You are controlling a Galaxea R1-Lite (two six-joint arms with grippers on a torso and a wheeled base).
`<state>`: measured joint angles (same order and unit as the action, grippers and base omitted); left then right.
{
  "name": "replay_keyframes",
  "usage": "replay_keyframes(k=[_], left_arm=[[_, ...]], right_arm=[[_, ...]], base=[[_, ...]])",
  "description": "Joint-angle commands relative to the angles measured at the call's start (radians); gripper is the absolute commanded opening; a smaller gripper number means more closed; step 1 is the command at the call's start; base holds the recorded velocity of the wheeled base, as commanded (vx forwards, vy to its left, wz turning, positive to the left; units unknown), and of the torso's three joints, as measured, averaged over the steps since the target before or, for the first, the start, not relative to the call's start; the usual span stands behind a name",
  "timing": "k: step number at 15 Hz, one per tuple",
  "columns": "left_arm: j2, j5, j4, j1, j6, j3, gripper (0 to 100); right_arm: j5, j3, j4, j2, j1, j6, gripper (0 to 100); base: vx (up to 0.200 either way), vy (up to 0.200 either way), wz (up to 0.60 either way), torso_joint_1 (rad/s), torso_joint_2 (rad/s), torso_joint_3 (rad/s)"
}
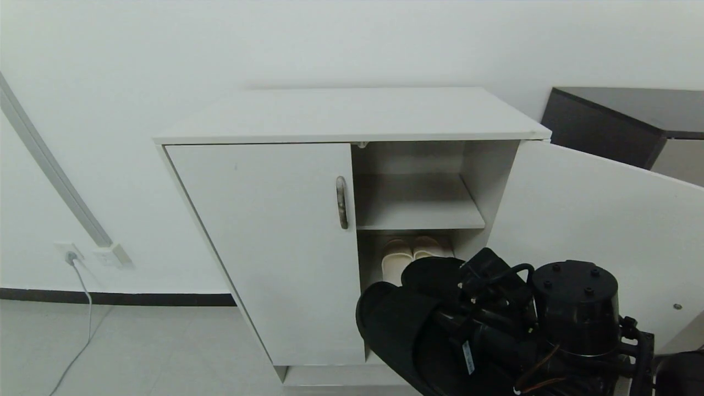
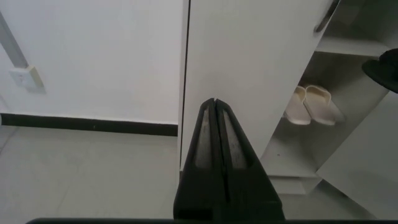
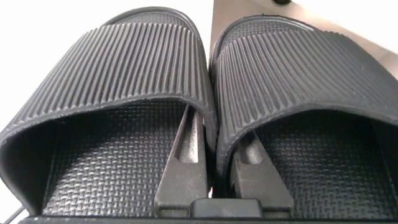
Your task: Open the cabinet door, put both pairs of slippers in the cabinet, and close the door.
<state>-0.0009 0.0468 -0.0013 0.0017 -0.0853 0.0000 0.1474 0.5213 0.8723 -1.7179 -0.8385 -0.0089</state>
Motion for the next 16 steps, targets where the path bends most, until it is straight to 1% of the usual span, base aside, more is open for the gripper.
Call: replay_keyframes(k=[1, 4, 9, 11, 16], left_arm=[[0.001, 0.001, 0.000, 0.000, -0.001, 0.000, 0], [0.001, 0.001, 0.000, 0.000, -0.001, 0.000, 0], [0.001, 0.001, 0.000, 0.000, -0.001, 0.000, 0], [0.001, 0.001, 0.000, 0.000, -0.001, 0.000, 0], [0.001, 0.001, 0.000, 0.000, -0.001, 0.000, 0]], right_arm=[[0.000, -0.001, 0.000, -0.005, -0.001, 0.000, 0], [0.000, -0.006, 0.000, -0.005, -0.001, 0.000, 0], [0.000, -0.007, 0.002, -0.005, -0.001, -0.002, 0], [0.000, -0.007, 0.002, -0.005, -0.001, 0.000, 0], [-0.002, -0.014, 0.025, -0.005, -0.005, -0.003, 0]], base=[[0.000, 0.000, 0.00, -0.100, 0.46, 0.354], [0.000, 0.000, 0.00, -0.085, 0.45, 0.362], [0.000, 0.000, 0.00, -0.029, 0.40, 0.372], [0.000, 0.000, 0.00, 0.002, 0.12, 0.107], [0.000, 0.000, 0.00, 0.000, 0.00, 0.000]])
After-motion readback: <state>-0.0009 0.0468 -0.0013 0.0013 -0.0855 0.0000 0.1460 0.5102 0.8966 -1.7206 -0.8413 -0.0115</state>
